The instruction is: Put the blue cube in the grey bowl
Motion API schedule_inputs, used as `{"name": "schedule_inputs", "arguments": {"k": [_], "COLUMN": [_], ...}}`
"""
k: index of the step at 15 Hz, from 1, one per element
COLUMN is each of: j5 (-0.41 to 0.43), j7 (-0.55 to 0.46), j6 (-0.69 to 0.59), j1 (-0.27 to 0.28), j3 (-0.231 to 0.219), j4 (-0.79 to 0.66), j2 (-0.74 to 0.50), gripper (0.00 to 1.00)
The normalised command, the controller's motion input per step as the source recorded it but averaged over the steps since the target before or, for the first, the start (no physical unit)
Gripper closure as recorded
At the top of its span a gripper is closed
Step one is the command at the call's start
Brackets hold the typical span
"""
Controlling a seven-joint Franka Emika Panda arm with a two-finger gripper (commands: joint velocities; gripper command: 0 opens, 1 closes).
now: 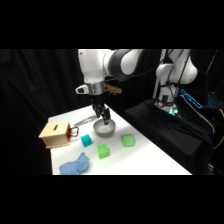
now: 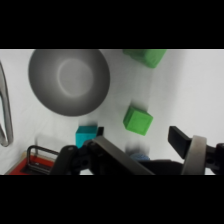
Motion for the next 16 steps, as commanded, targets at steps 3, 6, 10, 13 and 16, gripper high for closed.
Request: {"name": "schedule_inputs", "arguments": {"k": [3, 6, 10, 13, 16], "j5": [-0.04, -0.068, -0.122, -0.091, -0.07], "j7": [-0.23, -0.17, -0.11, -0.11, -0.09], "j6": [-0.01, 0.0, 0.11, 0.1, 0.1], "j1": [-0.092, -0.08, -0.062, -0.078, -0.062], "j3": [-0.008, -0.009, -0.021, -0.009, 0.01], "j4": [0.48, 0.48, 0.44, 0.32, 0.26], "j2": [0.35, 0.38, 0.4, 0.28, 0.24], "gripper": [0.0, 0.0, 0.0, 0.0, 0.0]}}
